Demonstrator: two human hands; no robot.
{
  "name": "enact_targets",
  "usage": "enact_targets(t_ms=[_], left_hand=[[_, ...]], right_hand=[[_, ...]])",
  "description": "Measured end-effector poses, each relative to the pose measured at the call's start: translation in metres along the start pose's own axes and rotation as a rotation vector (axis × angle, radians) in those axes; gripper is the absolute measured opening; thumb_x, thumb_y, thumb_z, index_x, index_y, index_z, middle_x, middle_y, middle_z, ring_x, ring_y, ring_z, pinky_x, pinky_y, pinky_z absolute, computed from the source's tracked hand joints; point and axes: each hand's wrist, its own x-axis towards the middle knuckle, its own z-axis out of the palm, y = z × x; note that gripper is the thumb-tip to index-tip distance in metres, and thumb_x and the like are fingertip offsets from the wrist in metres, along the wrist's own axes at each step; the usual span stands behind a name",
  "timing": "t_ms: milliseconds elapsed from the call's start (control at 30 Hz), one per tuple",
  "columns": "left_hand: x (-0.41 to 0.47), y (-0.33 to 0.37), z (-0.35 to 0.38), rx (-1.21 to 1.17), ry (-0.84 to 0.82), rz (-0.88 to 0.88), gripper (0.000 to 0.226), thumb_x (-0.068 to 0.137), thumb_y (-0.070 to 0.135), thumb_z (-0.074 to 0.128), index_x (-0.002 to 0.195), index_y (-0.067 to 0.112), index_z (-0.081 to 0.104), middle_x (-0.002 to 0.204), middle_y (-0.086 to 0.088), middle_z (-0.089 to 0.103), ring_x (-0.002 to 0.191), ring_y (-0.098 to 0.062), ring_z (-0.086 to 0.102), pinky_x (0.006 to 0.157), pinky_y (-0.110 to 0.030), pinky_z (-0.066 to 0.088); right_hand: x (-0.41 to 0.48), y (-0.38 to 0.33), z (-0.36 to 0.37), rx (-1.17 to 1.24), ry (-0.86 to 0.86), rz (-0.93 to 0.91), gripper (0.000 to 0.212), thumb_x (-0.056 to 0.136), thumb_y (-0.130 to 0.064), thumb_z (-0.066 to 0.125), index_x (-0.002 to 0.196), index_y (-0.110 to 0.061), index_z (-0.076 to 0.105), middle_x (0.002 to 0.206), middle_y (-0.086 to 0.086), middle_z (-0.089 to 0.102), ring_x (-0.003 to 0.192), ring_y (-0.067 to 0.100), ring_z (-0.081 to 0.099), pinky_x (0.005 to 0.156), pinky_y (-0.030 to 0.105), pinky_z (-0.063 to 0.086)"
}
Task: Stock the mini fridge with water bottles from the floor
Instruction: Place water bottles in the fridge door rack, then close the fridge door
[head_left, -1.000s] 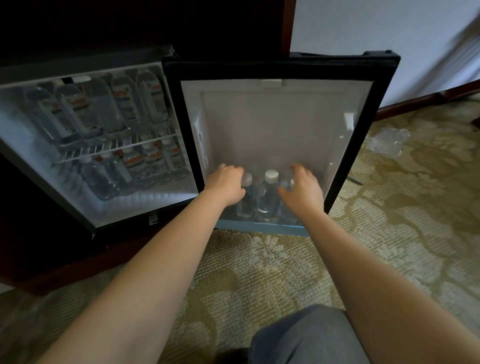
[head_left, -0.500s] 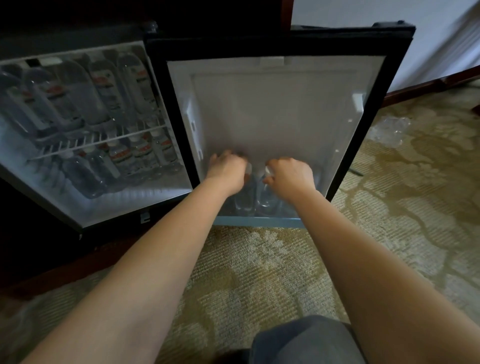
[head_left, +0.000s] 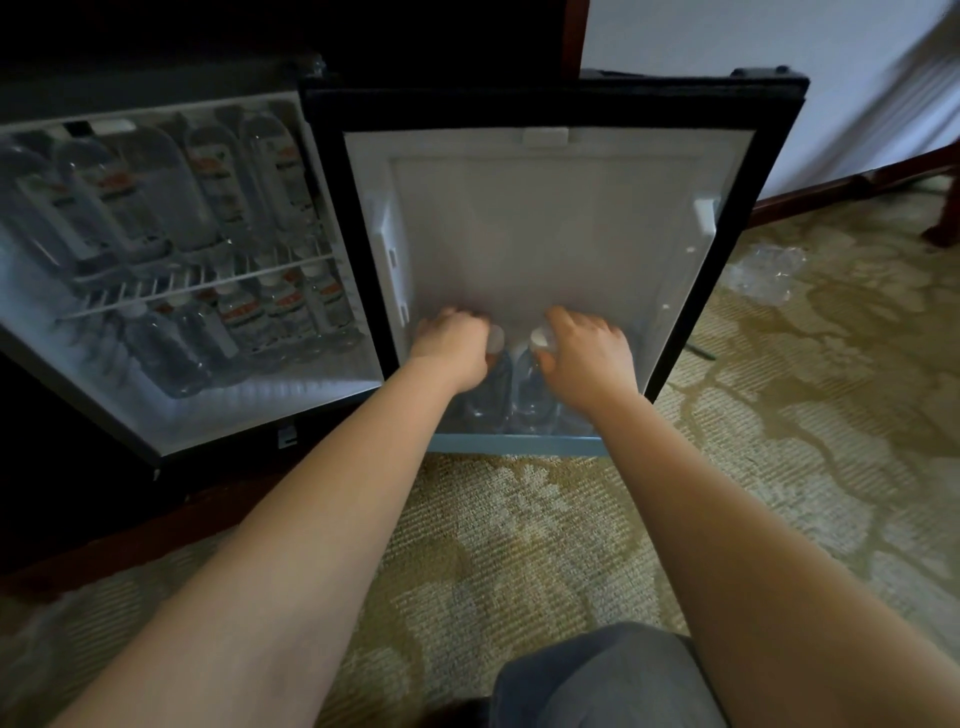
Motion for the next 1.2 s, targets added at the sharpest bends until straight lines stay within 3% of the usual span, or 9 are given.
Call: enact_targets(t_ms=[133, 267, 433, 500, 600, 700, 933, 1100, 1200], left_hand=[[-0.02, -0.004, -0.018, -0.05, 0.063, 0.051, 0.026, 0.093, 0.025, 0.052, 0.11, 0.006, 0.055, 0.115, -0.014, 0.057, 0.107, -0.03, 0.052, 0.083, -0.038, 0.044], [-0.043, -0.013, -0.057, -0.071, 0.239, 0.141, 0.033, 0.093, 0.025, 0.05, 0.118, 0.004, 0.056, 0.12, -0.012, 0.058, 0.113, -0.029, 0.051, 0.091, -0.042, 0.046], [-0.054, -0.018, -0.13, -0.105, 0.531, 0.188, 0.031, 0.094, 0.021, 0.047, 0.118, 0.004, 0.058, 0.119, -0.01, 0.058, 0.112, -0.025, 0.051, 0.088, -0.04, 0.047], [-0.052, -0.013, -0.152, -0.119, 0.545, 0.165, 0.038, 0.094, 0.023, 0.047, 0.129, 0.006, 0.051, 0.131, -0.009, 0.051, 0.123, -0.025, 0.044, 0.096, -0.04, 0.044], [-0.043, -0.004, -0.173, -0.046, 0.366, 0.078, 0.057, 0.096, 0.035, 0.045, 0.145, 0.011, 0.03, 0.155, -0.006, 0.023, 0.143, -0.025, 0.019, 0.112, -0.043, 0.028], [-0.03, 0.005, -0.184, -0.016, 0.232, 0.017, 0.066, 0.095, 0.044, 0.043, 0.149, 0.014, 0.02, 0.16, -0.004, 0.005, 0.147, -0.023, 0.004, 0.115, -0.047, 0.02], [-0.019, 0.018, -0.186, -0.015, 0.133, 0.017, 0.069, 0.095, 0.046, 0.042, 0.15, 0.015, 0.016, 0.16, -0.003, 0.002, 0.147, -0.022, 0.001, 0.116, -0.049, 0.015], [-0.008, 0.021, -0.192, 0.014, 0.13, 0.014, 0.072, 0.095, 0.048, 0.042, 0.151, 0.014, 0.013, 0.16, -0.003, 0.002, 0.147, -0.022, -0.001, 0.117, -0.051, 0.014], [0.004, 0.022, -0.196, 0.034, 0.124, 0.001, 0.073, 0.095, 0.049, 0.041, 0.151, 0.014, 0.011, 0.16, -0.003, 0.003, 0.148, -0.021, -0.001, 0.116, -0.051, 0.013]], right_hand=[[-0.009, -0.007, -0.027, 0.136, 0.142, 0.062, 0.037, 0.094, -0.018, 0.046, 0.13, -0.013, 0.05, 0.125, 0.006, 0.06, 0.118, 0.026, 0.051, 0.096, 0.037, 0.037], [-0.019, -0.021, -0.06, 0.287, 0.359, 0.096, 0.032, 0.093, -0.017, 0.048, 0.124, -0.011, 0.055, 0.118, 0.004, 0.062, 0.113, 0.023, 0.052, 0.092, 0.036, 0.039], [-0.011, -0.028, -0.113, 0.179, 0.528, -0.019, 0.033, 0.088, -0.014, 0.052, 0.12, -0.008, 0.059, 0.116, 0.01, 0.06, 0.11, 0.03, 0.051, 0.089, 0.038, 0.039], [0.005, -0.025, -0.138, 0.142, 0.502, 0.019, 0.042, 0.089, -0.017, 0.05, 0.131, -0.01, 0.051, 0.132, 0.009, 0.052, 0.123, 0.03, 0.043, 0.099, 0.04, 0.035], [0.035, -0.008, -0.168, 0.072, 0.385, 0.133, 0.055, 0.096, -0.031, 0.045, 0.146, -0.012, 0.031, 0.152, 0.006, 0.032, 0.142, 0.026, 0.022, 0.115, 0.045, 0.023], [0.056, 0.017, -0.184, 0.031, 0.272, 0.258, 0.064, 0.098, -0.042, 0.039, 0.151, -0.011, 0.018, 0.159, 0.006, 0.018, 0.147, 0.026, 0.009, 0.118, 0.049, 0.013], [0.07, 0.038, -0.186, -0.126, 0.017, 0.279, 0.071, 0.096, -0.058, 0.026, 0.151, -0.014, 0.02, 0.16, 0.002, 0.016, 0.149, 0.025, 0.0, 0.116, 0.057, 0.003], [0.081, 0.044, -0.187, -0.111, 0.081, 0.265, 0.073, 0.096, -0.059, 0.026, 0.152, -0.015, 0.014, 0.16, 0.002, 0.013, 0.148, 0.025, 0.001, 0.116, 0.057, 0.005], [0.1, 0.052, -0.193, -0.095, 0.0, 0.268, 0.073, 0.095, -0.062, 0.021, 0.153, -0.017, 0.013, 0.16, 0.001, 0.014, 0.149, 0.024, 0.001, 0.117, 0.058, 0.005]])
